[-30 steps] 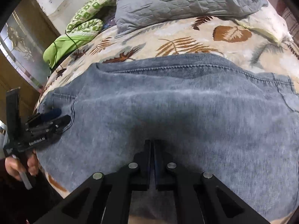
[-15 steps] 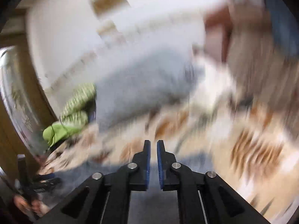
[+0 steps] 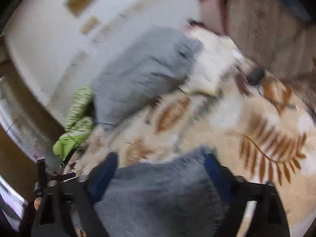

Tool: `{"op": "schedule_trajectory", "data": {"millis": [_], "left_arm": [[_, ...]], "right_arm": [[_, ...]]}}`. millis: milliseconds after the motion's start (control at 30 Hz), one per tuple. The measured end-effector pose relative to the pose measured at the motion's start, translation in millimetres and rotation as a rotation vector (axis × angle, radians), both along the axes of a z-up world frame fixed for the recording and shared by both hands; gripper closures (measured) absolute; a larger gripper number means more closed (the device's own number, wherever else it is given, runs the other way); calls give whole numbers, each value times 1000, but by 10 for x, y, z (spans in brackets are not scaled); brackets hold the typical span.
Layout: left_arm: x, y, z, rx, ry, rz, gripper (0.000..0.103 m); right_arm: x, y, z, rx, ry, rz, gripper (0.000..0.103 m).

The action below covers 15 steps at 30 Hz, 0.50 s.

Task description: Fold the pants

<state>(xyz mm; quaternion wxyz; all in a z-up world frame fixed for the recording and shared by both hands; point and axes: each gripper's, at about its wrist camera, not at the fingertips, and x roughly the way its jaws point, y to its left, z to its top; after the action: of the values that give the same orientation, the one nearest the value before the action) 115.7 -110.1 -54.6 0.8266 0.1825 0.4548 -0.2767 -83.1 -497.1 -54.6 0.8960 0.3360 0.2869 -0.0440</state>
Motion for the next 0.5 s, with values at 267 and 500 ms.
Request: {"op": "schedule_trajectory", "data": {"millis": [267, 500], "left_arm": [[-49, -536, -257, 151, 0, -280, 87], [175, -575, -465, 249, -16, -301, 69]], "right_arm": [[132, -453, -566, 139, 168, 19, 56], [311, -525, -840, 187, 209, 51, 56]]}}
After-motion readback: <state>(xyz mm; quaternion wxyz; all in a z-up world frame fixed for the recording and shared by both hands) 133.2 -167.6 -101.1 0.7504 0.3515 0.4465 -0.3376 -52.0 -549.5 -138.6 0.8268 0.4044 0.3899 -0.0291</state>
